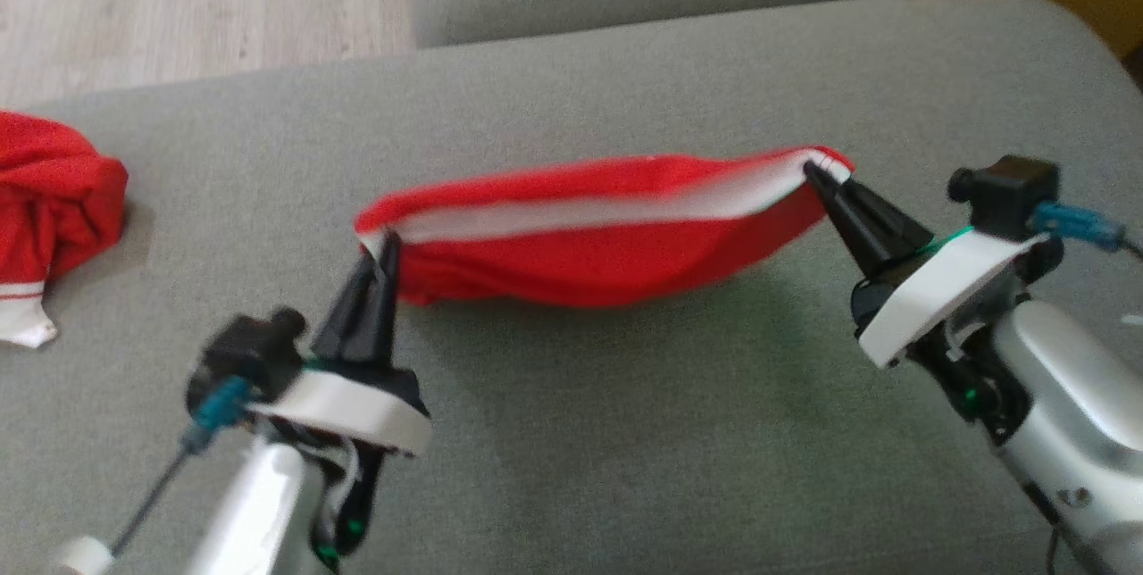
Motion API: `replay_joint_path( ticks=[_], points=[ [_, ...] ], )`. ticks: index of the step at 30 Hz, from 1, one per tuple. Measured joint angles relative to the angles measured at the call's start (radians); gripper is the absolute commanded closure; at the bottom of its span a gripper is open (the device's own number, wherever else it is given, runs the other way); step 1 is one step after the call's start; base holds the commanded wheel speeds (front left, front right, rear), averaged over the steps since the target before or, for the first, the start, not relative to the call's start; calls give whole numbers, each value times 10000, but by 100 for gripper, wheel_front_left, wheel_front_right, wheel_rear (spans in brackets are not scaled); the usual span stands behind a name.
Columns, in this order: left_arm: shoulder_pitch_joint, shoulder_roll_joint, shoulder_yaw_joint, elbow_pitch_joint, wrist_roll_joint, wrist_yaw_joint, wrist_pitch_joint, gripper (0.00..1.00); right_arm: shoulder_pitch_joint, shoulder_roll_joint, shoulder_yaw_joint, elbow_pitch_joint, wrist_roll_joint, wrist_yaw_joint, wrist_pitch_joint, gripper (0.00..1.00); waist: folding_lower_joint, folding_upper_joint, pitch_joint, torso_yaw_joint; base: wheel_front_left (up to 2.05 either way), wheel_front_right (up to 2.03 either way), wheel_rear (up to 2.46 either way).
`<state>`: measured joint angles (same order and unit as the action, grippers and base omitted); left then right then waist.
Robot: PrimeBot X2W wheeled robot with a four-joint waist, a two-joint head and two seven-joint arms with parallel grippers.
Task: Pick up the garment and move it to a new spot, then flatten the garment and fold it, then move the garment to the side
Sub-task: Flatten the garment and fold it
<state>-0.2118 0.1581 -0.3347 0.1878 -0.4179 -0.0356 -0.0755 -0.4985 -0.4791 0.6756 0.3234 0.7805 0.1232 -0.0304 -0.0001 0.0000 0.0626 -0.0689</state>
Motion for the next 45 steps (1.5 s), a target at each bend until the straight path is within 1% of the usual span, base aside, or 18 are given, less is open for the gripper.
replay_joint_path(
  ticks=[5, 10, 14, 17, 20, 22, 25, 27, 30, 32, 34, 38, 41, 43, 45],
  points=[
    [-224, 566, 372, -1814, -257, 0, 742, 100, 401, -408, -817, -1739, 337, 0, 320, 100, -1, 0, -534, -134, 0, 0, 0],
    [-419, 1026, 660, -3774, -387, 19, 1505, 100, 836, -675, -2146, -3526, 389, 0, 694, 100, -1, 0, -914, -263, 0, 0, 0],
    [-1040, 1400, 834, -5147, -405, 90, 2263, 100, 1051, -688, -3275, -5005, 251, 0, 1310, 100, -1, 0, -1018, -344, 0, 0, 0],
    [-1769, 1655, 922, -5691, -493, 77, 2836, 100, 1127, -585, -4044, -5927, 65, 0, 1942, 100, -1, 0, -978, -385, 0, 0, 0],
    [-2365, 1858, 966, -5685, -512, -33, 3227, 100, 1175, -318, -4525, -6374, -245, 0, 2573, 100, -1, 0, -823, -416, 0, 0, 0],
    [-2537, 1862, 961, -5534, -587, -100, 3317, 100, 1174, -224, -4617, -6381, -341, 0, 2769, 100, -1, 0, -746, -425, 0, 0, 0],
    [-2989, 1883, 855, -4752, -744, -272, 3555, 100, 1123, 161, -4704, -6167, -430, 0, 3189, 100, 0, 0, -415, -456, 0, 0, 0],
    [-3408, 1870, 759, -4096, -882, -366, 3574, 100, 823, 445, -4667, -5722, -433, 0, 3302, 100, 1, 0, -98, -485, 0, 0, 0],
    [-4391, 1687, 794, -2968, -1300, -474, 3553, 100, -282, 840, -4581, -4696, -639, 0, 3191, 100, 3, 0, 456, -555, 0, 0, 0],
    [-5288, 1565, 802, -2240, -1348, -537, 3448, 100, -1368, 1158, -4583, -3906, -882, 0, 2786, 100, 4, 0, 856, -631, 0, 0, 0],
    [-6287, 1361, 874, -1643, -1317, -539, 3043, 100, -2478, 1409, -4612, -3229, -1283, 0, 2211, 100, 4, 0, 1240, -723, 0, 0, 0],
    [-8129, 980, 1011, -754, -1137, -629, 2080, 100, -4260, 1824, -4748, -2385, -1992, 0, 984, 100, 5, 0, 1947, -930, 0, 0, 0],
    [-8770, 825, 1024, -215, -1087, -702, 1521, 100, -4768, 1981, -4782, -2042, -2288, 0, 410, 100, 3, 0, 2408, -1076, 0, 0, 0],
    [-8703, 723, 988, 171, -1118, -709, 1319, 100, -4693, 2061, -4610, -1781, -2291, 0, 221, 100, 3, 0, 2697, -1143, 0, 0, 0],
    [-8351, 708, 734, 539, -1118, -731, 1200, 100, -4380, 2105, -4316, -1463, -2345, 0, -29, 100, 4, 0, 2966, -1180, 0, 0, 0]
  ],
)
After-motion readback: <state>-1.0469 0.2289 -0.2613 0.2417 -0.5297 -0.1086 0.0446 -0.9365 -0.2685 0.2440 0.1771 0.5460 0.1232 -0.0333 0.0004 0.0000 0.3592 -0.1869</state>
